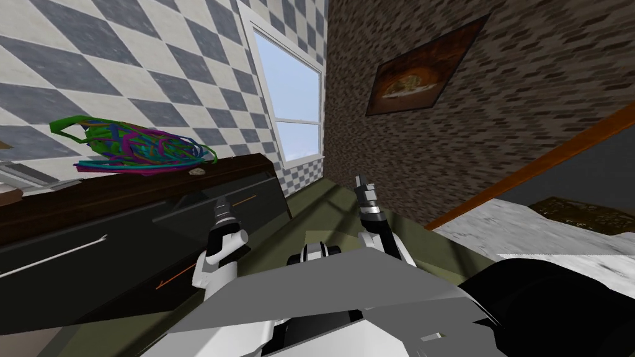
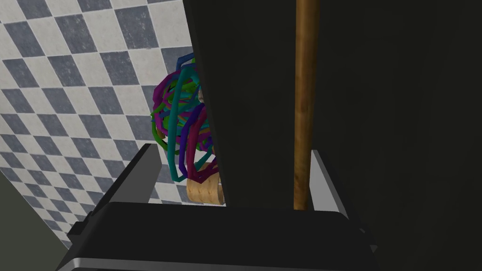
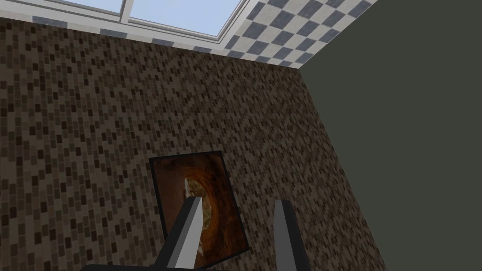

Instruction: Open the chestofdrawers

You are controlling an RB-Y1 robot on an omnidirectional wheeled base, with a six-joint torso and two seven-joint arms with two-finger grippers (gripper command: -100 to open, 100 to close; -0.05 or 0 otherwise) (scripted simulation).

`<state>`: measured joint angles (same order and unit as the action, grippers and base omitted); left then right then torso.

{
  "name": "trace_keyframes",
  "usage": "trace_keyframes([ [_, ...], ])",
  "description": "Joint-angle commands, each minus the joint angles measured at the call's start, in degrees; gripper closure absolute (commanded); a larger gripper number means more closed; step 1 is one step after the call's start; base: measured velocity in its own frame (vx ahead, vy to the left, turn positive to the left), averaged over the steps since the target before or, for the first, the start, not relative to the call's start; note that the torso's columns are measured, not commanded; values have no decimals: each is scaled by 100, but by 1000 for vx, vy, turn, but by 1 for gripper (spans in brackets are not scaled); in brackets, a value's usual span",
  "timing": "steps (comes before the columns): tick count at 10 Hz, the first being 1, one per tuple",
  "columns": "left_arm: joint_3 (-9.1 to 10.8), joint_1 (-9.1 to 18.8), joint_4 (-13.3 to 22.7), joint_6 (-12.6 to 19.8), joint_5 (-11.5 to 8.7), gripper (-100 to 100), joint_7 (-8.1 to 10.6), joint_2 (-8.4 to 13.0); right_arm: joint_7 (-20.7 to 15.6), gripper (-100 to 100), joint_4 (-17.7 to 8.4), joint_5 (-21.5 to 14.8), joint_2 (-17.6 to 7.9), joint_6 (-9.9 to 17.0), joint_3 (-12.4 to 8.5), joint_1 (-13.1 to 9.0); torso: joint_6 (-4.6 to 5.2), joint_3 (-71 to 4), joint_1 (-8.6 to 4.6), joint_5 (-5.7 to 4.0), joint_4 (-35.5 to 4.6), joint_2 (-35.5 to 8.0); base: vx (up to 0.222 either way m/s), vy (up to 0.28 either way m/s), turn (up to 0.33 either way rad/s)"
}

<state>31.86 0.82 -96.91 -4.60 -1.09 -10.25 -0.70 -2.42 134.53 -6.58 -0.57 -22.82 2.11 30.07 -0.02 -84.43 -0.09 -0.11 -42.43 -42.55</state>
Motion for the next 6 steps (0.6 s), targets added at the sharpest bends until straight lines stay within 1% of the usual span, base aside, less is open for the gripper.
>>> trace_keyframes([
  [1, 459, 421, 259, 169, 58, -100, -105, -26, 0, 0, 0, 0, 0, 0, 0, 1, -2, 0, -7, -5, -3, 2, -180, -32, -399],
  [2, 638, 561, 259, 169, 58, -100, -105, -26, 0, 0, 0, 0, 0, 0, 1, -1, 5, 8, -14, -2, -2, -13, -149, -31, -223],
  [3, 751, 561, 259, 169, 58, -100, -105, -26, 0, 0, 0, 0, 0, 0, 0, 0, -10, -1, -5, -7, -4, 4, -49, -18, -18],
  [4, 936, 834, 420, 297, 99, -100, -173, -59, 0, 0, 0, 0, 0, 0, -1, 2, -32, -12, 5, -14, -5, 19, -100, -26, -315],
  [5, 1106, 904, 420, 297, 99, -100, -173, -59, 0, 0, 0, 0, 0, 0, 0, 0, -7, -3, 0, -4, -1, 3, -110, -21, -205],
  [6, 1173, 904, 420, 297, 99, -100, -173, -59, 0, 0, 0, 0, 0, 0, -1, 1, -7, -1, -1, -6, -4, 3, -42, -13, -15],
])
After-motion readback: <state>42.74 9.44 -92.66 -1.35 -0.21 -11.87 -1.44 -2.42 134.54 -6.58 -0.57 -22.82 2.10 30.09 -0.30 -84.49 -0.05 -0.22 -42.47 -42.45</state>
